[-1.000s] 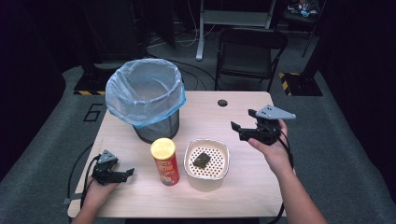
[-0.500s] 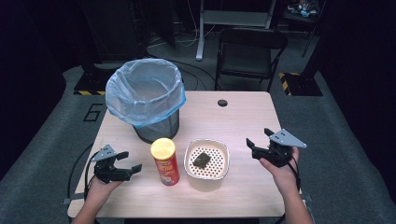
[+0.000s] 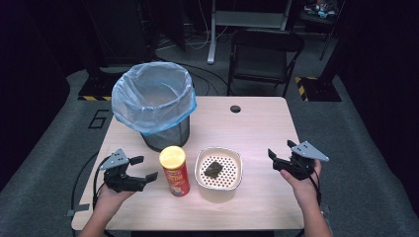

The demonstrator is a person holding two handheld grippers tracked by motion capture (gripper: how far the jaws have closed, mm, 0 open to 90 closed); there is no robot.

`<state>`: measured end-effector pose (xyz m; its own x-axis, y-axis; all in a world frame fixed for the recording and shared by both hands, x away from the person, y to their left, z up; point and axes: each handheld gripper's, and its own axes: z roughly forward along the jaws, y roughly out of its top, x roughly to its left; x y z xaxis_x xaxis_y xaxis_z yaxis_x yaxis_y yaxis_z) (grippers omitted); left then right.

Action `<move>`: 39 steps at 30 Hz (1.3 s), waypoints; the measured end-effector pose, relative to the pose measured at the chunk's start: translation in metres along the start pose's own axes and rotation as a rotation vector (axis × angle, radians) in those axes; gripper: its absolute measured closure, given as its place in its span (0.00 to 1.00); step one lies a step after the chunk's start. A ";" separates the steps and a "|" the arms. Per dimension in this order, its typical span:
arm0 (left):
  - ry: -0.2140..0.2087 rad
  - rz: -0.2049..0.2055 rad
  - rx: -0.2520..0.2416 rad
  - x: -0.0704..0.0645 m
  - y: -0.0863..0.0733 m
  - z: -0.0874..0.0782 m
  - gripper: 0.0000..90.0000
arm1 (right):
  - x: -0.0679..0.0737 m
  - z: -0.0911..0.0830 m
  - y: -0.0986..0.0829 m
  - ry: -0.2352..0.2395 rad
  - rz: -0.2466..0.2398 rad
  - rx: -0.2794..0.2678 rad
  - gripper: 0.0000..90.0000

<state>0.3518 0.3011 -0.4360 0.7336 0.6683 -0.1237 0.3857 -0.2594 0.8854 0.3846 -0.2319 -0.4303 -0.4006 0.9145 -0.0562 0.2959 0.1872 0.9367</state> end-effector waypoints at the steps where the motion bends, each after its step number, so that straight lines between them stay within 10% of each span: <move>1: -0.013 0.006 0.000 -0.002 -0.001 0.001 0.12 | -0.001 0.000 -0.001 -0.001 0.004 -0.002 0.23; 18: -0.163 0.048 0.090 -0.027 -0.010 0.039 0.13 | -0.002 0.009 -0.009 0.011 -0.002 0.036 0.23; 39: -0.126 0.045 0.106 -0.035 -0.010 0.074 0.13 | -0.005 0.012 -0.019 0.004 0.019 0.060 0.23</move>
<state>0.3639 0.2290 -0.4742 0.8133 0.5632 -0.1465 0.4032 -0.3638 0.8397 0.3916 -0.2358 -0.4516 -0.3975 0.9168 -0.0369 0.3549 0.1907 0.9153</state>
